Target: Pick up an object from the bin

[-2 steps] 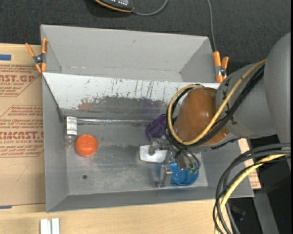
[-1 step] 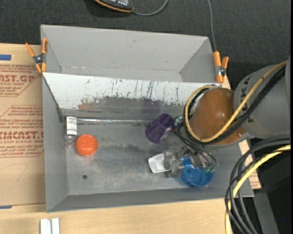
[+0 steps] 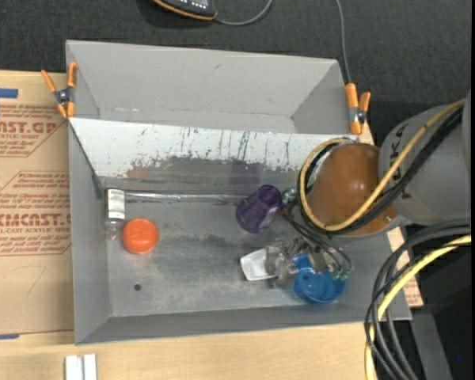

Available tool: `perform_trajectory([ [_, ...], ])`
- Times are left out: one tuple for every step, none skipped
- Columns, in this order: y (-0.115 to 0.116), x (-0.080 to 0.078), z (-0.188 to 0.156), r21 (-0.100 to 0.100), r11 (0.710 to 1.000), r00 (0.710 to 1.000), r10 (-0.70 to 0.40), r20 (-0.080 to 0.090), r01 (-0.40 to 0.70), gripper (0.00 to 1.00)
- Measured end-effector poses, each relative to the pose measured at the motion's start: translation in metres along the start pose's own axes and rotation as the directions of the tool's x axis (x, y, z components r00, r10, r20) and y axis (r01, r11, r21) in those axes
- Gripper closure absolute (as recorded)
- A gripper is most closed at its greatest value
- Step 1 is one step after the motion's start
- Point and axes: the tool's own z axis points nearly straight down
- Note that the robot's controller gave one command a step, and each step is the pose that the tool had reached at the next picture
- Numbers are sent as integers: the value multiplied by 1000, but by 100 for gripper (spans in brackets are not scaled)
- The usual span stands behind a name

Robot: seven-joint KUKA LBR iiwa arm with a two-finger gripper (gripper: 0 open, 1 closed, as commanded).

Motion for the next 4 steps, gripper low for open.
perform_trajectory([
  [12,7,0,0,986,986,169,2,-169,100],
  [12,0,0,0,999,999,50,0,-50,100],
  [29,9,0,-1,987,987,163,4,-163,100],
  [32,10,0,-1,985,985,174,3,-174,100],
])
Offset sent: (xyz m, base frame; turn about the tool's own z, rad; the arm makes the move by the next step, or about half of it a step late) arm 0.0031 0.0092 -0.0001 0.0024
